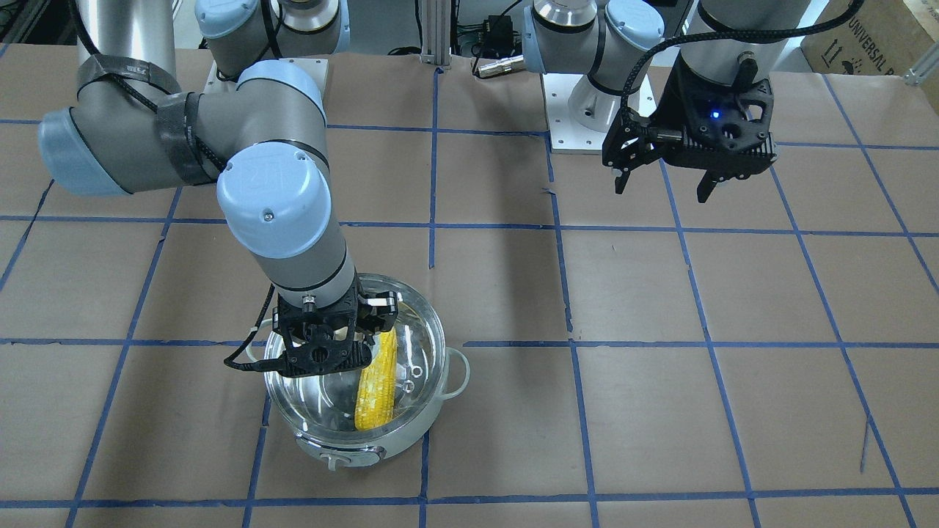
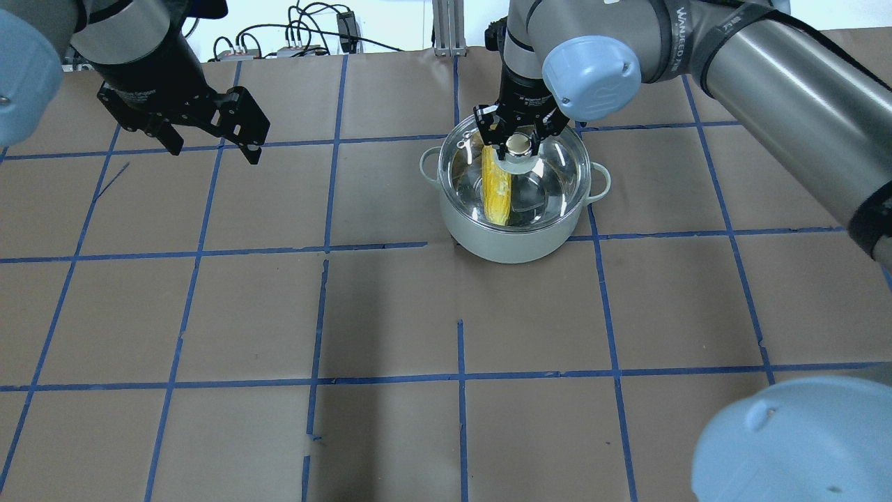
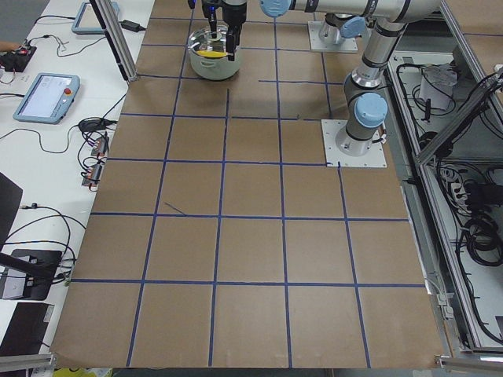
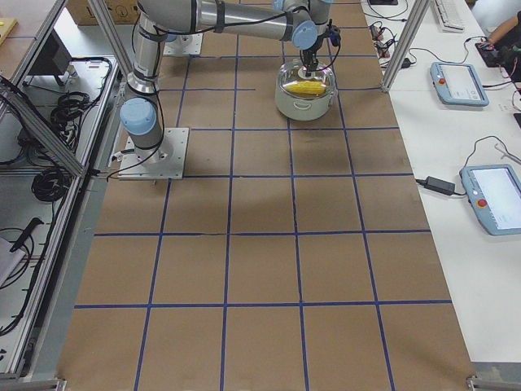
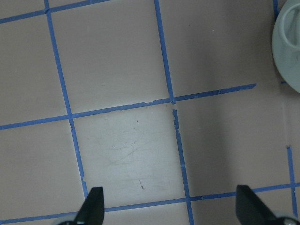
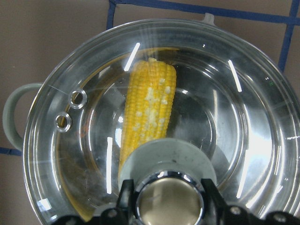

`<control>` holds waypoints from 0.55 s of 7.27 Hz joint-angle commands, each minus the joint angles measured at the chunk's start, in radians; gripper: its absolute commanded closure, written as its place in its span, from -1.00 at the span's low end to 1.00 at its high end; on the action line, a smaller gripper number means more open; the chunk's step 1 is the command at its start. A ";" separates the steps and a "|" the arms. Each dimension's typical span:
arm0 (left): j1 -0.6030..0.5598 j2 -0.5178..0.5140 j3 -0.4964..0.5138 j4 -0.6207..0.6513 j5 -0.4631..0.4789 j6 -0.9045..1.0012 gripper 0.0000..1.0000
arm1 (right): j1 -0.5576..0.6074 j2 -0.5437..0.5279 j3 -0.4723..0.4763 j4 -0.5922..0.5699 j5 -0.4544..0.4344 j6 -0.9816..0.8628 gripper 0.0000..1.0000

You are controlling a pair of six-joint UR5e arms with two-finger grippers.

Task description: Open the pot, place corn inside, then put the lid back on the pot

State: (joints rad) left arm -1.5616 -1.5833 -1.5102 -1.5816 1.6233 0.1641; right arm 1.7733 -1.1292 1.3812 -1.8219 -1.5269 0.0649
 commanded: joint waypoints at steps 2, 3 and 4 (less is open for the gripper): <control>0.002 0.000 -0.001 0.003 0.000 0.006 -1.00 | 0.000 -0.001 0.001 -0.023 -0.013 0.001 -0.56; 0.002 0.000 -0.001 0.005 0.000 0.006 -1.00 | 0.000 -0.001 0.001 -0.043 -0.015 0.001 -0.99; 0.002 0.000 -0.001 0.006 0.000 0.008 -1.00 | 0.000 -0.006 0.001 -0.043 -0.015 0.003 -1.00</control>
State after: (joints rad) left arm -1.5602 -1.5831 -1.5109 -1.5776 1.6230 0.1701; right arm 1.7733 -1.1317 1.3819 -1.8559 -1.5403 0.0663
